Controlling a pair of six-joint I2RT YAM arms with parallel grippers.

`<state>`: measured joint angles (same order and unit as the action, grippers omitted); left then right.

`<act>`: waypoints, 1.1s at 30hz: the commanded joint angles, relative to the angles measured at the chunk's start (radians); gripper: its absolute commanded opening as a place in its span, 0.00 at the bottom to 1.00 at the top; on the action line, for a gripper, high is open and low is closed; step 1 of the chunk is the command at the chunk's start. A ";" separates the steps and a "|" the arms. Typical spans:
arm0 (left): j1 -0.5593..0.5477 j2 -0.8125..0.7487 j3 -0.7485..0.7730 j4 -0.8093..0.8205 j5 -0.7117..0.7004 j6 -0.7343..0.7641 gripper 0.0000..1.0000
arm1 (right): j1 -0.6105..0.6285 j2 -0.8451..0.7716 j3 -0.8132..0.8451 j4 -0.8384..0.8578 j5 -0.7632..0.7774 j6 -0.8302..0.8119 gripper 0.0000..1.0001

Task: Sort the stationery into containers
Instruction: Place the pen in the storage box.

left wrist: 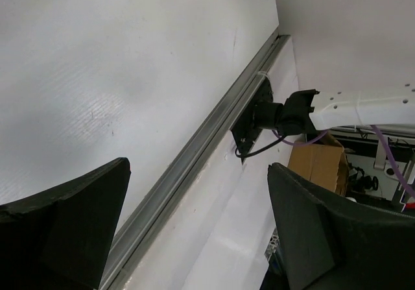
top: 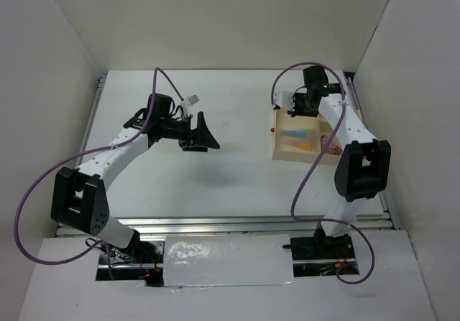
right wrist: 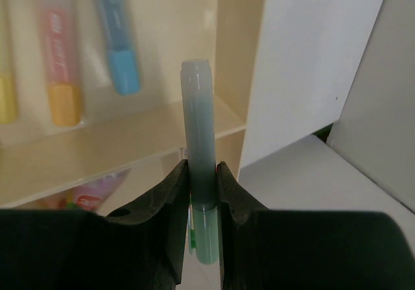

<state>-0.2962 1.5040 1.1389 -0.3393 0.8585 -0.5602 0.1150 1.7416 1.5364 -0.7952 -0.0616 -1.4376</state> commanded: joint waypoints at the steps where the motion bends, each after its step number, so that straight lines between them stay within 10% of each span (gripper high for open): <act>1: -0.012 0.012 -0.005 0.003 -0.018 -0.007 0.99 | -0.009 0.088 0.094 -0.025 0.123 -0.030 0.00; 33: 0.058 0.108 0.091 -0.061 -0.062 0.011 0.99 | 0.089 0.423 0.307 -0.041 0.218 -0.063 0.12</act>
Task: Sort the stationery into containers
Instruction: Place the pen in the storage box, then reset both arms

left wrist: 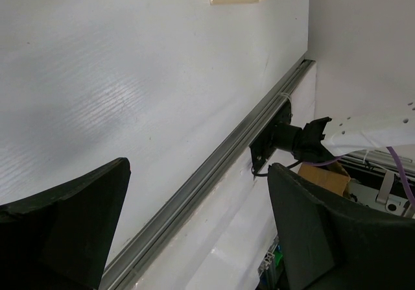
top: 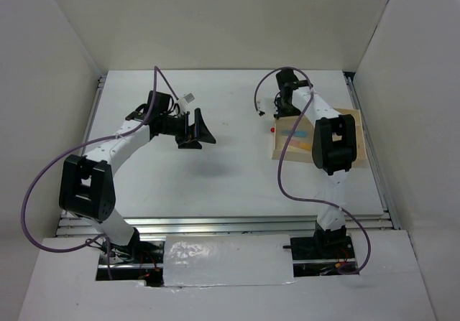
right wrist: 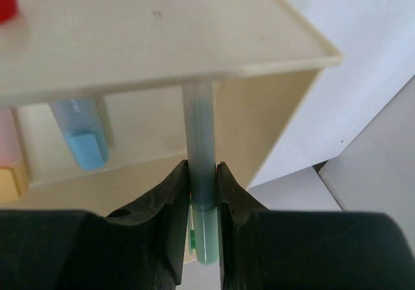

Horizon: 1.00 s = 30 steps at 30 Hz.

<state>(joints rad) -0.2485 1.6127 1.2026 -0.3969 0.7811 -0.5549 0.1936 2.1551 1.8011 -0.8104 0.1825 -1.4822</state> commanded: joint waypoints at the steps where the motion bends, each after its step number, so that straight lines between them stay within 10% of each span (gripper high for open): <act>1: 0.011 0.000 0.029 -0.003 0.015 0.007 0.99 | 0.010 0.008 0.043 -0.030 -0.028 -0.016 0.16; 10: 0.020 0.000 0.052 -0.019 -0.038 0.024 0.99 | 0.021 -0.015 0.014 -0.049 -0.003 -0.015 0.48; 22: 0.023 -0.215 0.019 -0.117 -0.423 0.227 0.99 | 0.056 -0.357 0.113 -0.096 -0.263 0.323 0.57; 26: 0.040 -0.357 -0.110 -0.077 -0.565 0.230 0.99 | 0.043 -0.651 -0.093 0.048 -0.457 0.633 1.00; 30: 0.040 -0.448 -0.184 -0.062 -0.669 0.279 0.99 | 0.041 -1.016 -0.582 0.354 -0.540 0.826 1.00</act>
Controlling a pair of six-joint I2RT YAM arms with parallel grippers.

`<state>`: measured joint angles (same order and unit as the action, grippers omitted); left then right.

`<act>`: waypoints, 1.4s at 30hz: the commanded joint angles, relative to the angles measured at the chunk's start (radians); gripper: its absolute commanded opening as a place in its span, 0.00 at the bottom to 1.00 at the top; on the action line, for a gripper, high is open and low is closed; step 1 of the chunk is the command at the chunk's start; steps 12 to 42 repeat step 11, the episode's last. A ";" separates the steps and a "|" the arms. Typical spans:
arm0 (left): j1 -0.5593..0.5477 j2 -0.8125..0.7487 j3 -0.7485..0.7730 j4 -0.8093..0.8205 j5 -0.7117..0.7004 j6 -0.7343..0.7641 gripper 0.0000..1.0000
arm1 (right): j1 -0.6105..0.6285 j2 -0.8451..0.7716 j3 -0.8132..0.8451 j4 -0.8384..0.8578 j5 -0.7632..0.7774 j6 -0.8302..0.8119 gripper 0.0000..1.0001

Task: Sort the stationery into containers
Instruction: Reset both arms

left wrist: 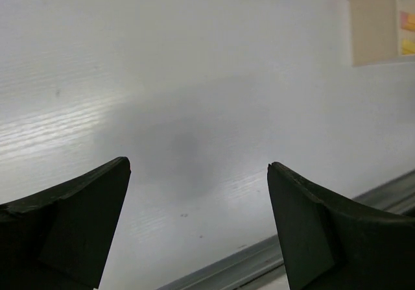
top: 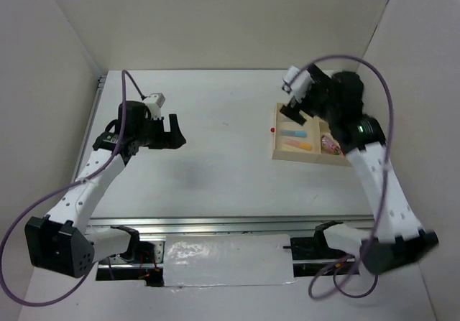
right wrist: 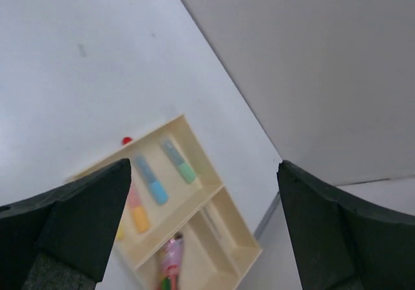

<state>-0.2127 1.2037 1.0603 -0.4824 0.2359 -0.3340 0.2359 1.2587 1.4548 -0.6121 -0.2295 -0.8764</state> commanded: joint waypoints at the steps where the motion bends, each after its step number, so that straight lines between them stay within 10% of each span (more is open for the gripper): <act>1: 0.003 -0.055 -0.071 0.031 -0.163 0.065 0.99 | 0.002 -0.259 -0.308 0.202 -0.128 0.240 1.00; 10: 0.015 -0.285 -0.246 0.082 -0.424 0.159 0.99 | -0.026 -0.726 -0.816 0.402 -0.012 0.281 1.00; 42: 0.016 -0.299 -0.256 0.080 -0.444 0.179 0.99 | -0.032 -0.746 -0.829 0.393 -0.001 0.287 1.00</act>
